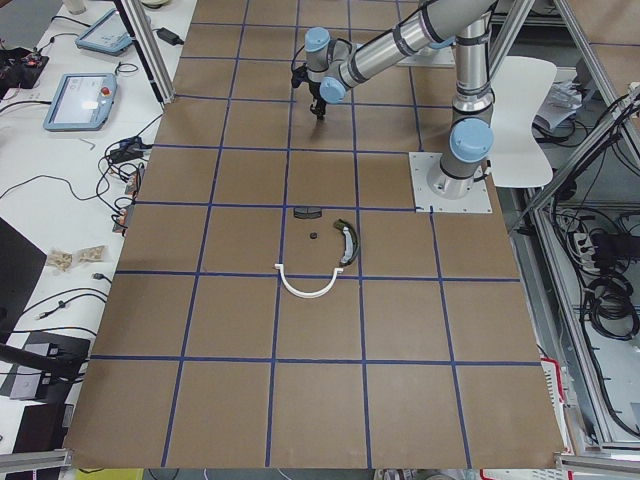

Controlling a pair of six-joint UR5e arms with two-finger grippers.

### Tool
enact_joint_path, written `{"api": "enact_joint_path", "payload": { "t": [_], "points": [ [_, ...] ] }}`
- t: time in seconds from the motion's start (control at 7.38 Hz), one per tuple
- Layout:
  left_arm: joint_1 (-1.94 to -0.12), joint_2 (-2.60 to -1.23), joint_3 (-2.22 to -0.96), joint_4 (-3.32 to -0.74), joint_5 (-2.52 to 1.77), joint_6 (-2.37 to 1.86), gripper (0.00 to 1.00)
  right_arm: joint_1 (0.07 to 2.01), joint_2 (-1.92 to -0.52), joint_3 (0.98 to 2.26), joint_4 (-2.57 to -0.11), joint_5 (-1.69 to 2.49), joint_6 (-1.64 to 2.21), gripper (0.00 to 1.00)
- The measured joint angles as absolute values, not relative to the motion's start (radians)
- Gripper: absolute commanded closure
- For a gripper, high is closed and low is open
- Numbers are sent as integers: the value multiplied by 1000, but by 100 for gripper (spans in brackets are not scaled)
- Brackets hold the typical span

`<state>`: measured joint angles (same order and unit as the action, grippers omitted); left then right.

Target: Place bearing gear from tray to pile

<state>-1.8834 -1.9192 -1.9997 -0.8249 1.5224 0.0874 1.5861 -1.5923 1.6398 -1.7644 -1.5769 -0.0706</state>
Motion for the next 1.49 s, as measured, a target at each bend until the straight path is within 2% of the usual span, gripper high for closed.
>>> {"api": "enact_joint_path", "payload": {
  "t": [0.41, 0.81, 1.22, 1.49],
  "points": [
    [-1752, -1874, -1924, -949, 1538, 131, 100, 1586, -1588, 1640, -1765, -1577, -72, 0],
    [-1441, -1831, -1896, -1035, 1549, 188, 100, 1586, -1580, 1639, -1779, -1576, -72, 0],
    [-1122, -1845, -1895, -1042, 1585, 385, 100, 1586, -1574, 1641, -1781, -1565, -73, 0],
    [-990, -1863, -1898, -1033, 1603, 532, 100, 1586, -1572, 1641, -1780, -1562, -76, 0]
  ]
}}
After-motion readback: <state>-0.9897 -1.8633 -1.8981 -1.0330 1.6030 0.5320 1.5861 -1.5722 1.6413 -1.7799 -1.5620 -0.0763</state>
